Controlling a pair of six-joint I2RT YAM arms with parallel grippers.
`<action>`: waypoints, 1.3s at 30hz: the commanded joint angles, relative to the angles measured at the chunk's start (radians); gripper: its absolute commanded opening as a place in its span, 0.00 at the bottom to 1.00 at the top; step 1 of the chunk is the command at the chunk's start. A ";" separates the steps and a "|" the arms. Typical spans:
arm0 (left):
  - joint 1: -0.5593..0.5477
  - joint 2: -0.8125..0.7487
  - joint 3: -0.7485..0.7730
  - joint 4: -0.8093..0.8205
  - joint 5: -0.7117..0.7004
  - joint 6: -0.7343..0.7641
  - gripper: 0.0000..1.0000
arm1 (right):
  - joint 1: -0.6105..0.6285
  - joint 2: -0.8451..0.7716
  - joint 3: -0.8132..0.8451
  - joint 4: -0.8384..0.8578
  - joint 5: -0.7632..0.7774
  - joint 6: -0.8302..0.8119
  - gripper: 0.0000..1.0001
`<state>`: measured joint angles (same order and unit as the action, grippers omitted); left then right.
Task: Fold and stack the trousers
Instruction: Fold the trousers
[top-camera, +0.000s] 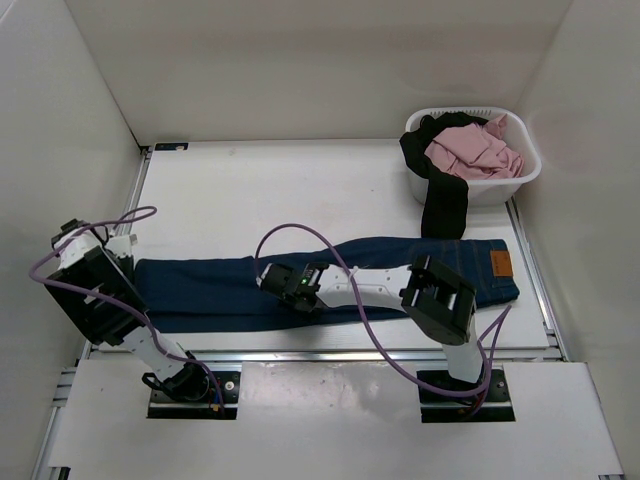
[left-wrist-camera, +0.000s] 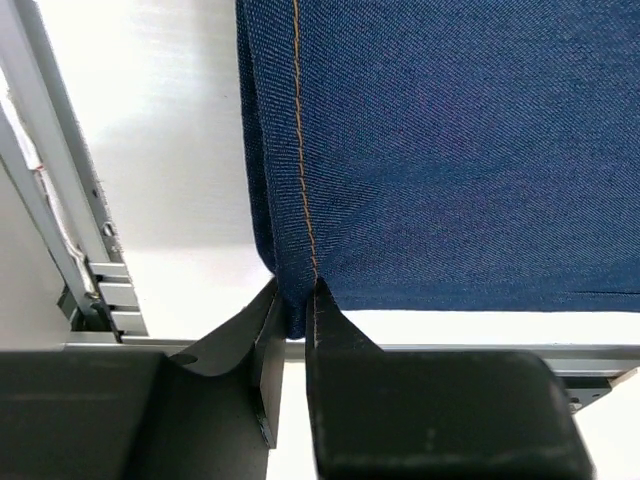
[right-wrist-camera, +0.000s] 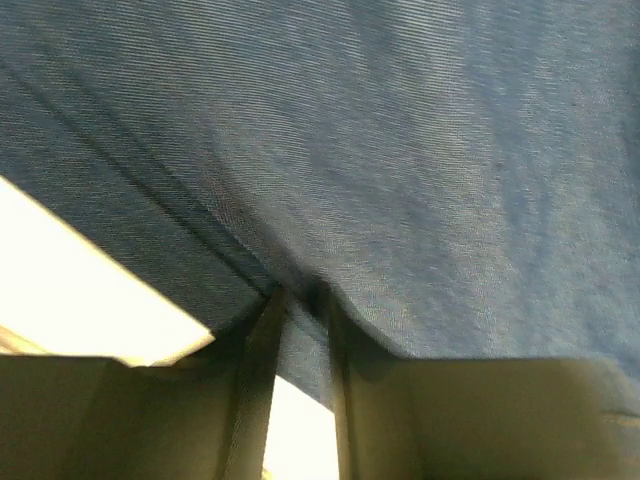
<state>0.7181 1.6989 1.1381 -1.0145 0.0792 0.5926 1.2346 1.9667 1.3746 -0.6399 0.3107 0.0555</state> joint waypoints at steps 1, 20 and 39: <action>0.004 -0.050 0.038 -0.007 -0.018 0.024 0.15 | 0.000 0.017 0.035 -0.001 0.086 0.027 0.15; 0.004 -0.157 0.108 -0.137 -0.134 0.104 0.15 | 0.009 -0.238 -0.120 0.014 0.114 0.067 0.00; 0.004 -0.107 -0.130 0.028 -0.237 0.104 0.15 | 0.009 -0.109 -0.146 0.051 -0.013 0.058 0.07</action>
<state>0.7170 1.6001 1.0134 -1.0607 -0.0925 0.6830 1.2457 1.8637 1.2293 -0.5472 0.2993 0.1143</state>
